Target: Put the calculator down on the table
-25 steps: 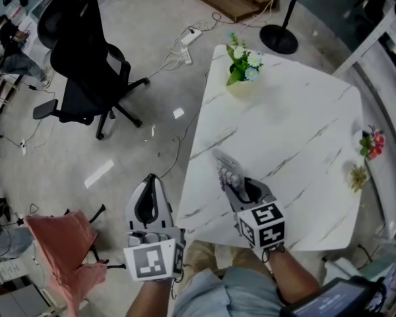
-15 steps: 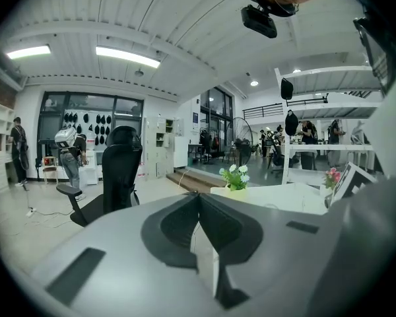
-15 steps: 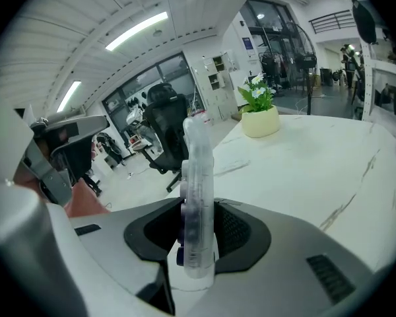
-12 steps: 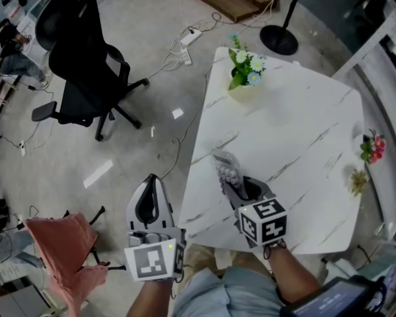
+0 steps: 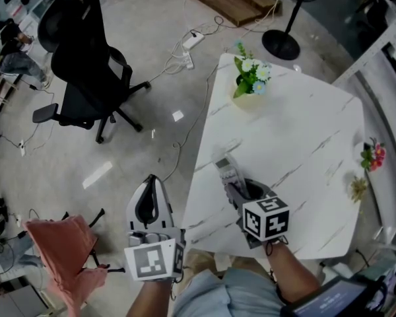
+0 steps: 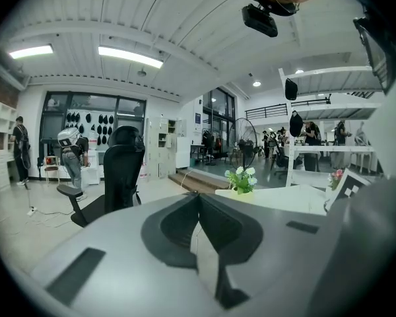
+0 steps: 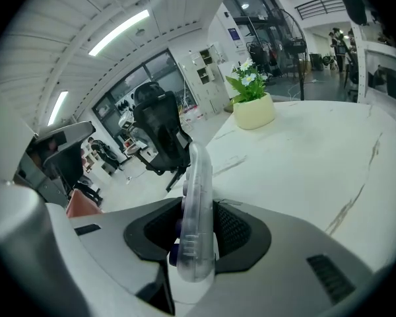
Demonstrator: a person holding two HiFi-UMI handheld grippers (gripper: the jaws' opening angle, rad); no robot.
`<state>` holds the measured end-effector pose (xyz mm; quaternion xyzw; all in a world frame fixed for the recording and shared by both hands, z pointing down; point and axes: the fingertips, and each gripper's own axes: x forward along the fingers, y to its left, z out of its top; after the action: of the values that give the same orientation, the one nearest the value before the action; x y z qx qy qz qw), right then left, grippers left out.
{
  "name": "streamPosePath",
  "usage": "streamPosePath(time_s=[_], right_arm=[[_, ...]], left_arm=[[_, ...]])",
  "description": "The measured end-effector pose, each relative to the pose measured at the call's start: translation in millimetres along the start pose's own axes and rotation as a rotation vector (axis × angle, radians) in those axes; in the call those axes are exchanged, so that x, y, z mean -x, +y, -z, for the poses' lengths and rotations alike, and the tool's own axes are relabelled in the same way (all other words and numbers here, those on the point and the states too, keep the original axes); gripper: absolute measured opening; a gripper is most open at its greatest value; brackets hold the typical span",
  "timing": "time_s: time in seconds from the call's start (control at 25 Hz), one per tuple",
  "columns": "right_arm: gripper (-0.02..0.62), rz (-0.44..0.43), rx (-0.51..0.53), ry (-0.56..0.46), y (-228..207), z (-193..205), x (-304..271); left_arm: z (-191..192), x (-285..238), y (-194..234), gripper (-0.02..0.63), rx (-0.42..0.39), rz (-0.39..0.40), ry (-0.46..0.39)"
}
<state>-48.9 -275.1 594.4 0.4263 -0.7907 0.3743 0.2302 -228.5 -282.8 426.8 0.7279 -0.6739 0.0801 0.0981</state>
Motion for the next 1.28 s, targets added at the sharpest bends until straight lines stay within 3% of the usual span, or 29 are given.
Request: streamPosePath(time_s=[1.28], right_arm=[[0.224,0.025,-0.033,-0.038,-44,7,0]], left_arm=[[4,-5,-10,0.008,-0.02,0.019,0.015]])
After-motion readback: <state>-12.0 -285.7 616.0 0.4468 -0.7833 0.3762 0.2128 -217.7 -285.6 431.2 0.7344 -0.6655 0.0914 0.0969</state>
